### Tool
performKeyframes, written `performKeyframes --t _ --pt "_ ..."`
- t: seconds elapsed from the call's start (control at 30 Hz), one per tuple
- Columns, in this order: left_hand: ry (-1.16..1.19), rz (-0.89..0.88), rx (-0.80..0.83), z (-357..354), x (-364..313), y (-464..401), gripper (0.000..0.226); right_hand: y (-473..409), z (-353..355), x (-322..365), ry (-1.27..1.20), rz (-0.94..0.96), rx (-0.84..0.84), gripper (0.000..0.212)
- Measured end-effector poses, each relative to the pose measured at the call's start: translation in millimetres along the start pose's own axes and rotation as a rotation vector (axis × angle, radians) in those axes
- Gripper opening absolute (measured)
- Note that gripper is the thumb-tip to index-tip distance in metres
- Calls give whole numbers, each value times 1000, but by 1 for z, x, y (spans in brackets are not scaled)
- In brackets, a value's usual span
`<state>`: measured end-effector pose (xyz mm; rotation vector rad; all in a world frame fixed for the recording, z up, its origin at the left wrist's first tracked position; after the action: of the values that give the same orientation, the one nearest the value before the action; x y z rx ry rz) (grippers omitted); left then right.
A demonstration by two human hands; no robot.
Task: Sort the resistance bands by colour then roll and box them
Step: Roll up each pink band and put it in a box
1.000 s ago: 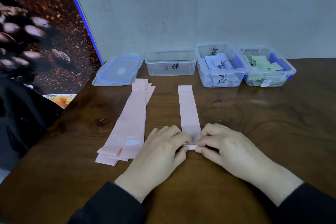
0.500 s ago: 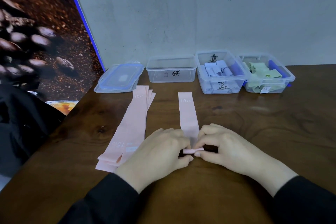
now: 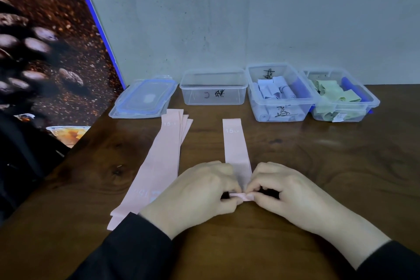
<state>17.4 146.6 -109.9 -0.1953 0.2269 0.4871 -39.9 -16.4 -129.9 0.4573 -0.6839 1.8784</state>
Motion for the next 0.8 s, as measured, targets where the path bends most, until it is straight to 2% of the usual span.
performKeyframes --t 0.13,0.27,0.43,0.6,0.8 --pt "27 41 -19 4 5 3 12 1 -2 -1 24 -9 23 9" --pt "54 79 -3 2 7 2 15 0 -4 -2 52 -16 7 8" --pt "43 106 -17 2 9 0 14 0 -3 -1 93 -25 -24 18" --pt "47 128 -21 0 13 1 18 -1 -2 -2 76 -62 -38 9" --pt "15 126 -40 1 11 -1 21 -3 -2 -3 102 -75 -55 17"
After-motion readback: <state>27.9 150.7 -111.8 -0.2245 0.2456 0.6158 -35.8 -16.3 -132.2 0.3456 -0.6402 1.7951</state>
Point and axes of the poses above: each hand's wrist, its own y-axis away from the middle knuckle, its own z-axis out of the back of the hand, x = y × z, the point moved 5 cm from there along -y, towards the middle knuckle, and after that the axes turned 3 degrees about -y, right-handed, at the moved point
